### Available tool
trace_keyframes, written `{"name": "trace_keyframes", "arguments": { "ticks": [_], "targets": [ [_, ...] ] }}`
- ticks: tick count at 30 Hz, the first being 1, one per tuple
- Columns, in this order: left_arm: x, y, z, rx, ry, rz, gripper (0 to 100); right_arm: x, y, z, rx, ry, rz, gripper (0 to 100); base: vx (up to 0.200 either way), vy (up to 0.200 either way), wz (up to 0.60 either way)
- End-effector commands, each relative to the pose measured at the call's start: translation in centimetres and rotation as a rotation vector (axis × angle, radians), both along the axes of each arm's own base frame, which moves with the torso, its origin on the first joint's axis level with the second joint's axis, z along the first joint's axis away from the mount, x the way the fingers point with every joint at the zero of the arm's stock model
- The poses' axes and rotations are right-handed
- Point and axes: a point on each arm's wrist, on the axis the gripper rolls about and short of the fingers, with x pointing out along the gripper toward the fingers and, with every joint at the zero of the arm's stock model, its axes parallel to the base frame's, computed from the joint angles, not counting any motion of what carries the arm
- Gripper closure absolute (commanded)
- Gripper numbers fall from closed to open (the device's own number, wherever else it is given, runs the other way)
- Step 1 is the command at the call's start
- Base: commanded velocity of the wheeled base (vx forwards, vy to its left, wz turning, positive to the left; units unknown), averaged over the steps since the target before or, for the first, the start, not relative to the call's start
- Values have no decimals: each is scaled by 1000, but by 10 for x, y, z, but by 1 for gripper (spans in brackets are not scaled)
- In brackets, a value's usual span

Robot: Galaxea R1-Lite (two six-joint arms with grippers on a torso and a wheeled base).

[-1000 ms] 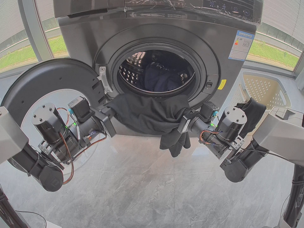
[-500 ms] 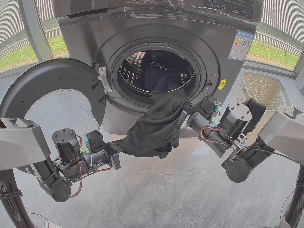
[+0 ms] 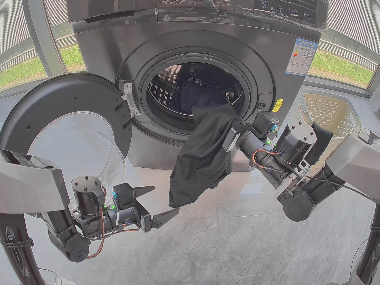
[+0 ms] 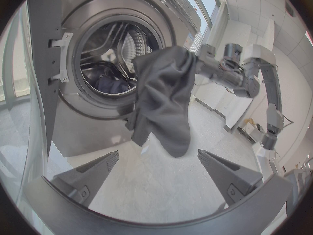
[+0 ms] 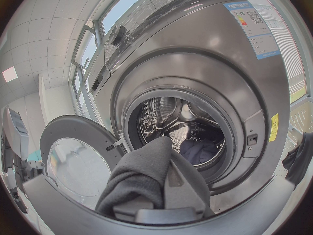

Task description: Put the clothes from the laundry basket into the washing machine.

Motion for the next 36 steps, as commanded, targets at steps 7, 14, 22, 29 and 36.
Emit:
{"name": "trace_keyframes", "arguments": {
  "ticks": [7, 14, 22, 29, 36],
  "targets": [
    [-19, 5, -26, 101, 69, -88, 0, 1, 1, 2, 7, -7, -1, 100, 0, 0, 0],
    [-10, 0, -5, 55, -23, -84, 0, -3, 6, 1, 3, -4, 17, 100, 0, 0, 0],
    [-13, -13, 15, 10, -87, -118, 0, -8, 12, 1, -5, -5, 34, 100, 0, 0, 0],
    [8, -44, 42, -102, -194, -141, 0, -9, 22, -4, -6, -1, 56, 100, 0, 0, 0],
    [31, -64, 28, -118, -189, -133, 0, -16, 33, -7, -11, 5, 90, 100, 0, 0, 0]
  ]
}}
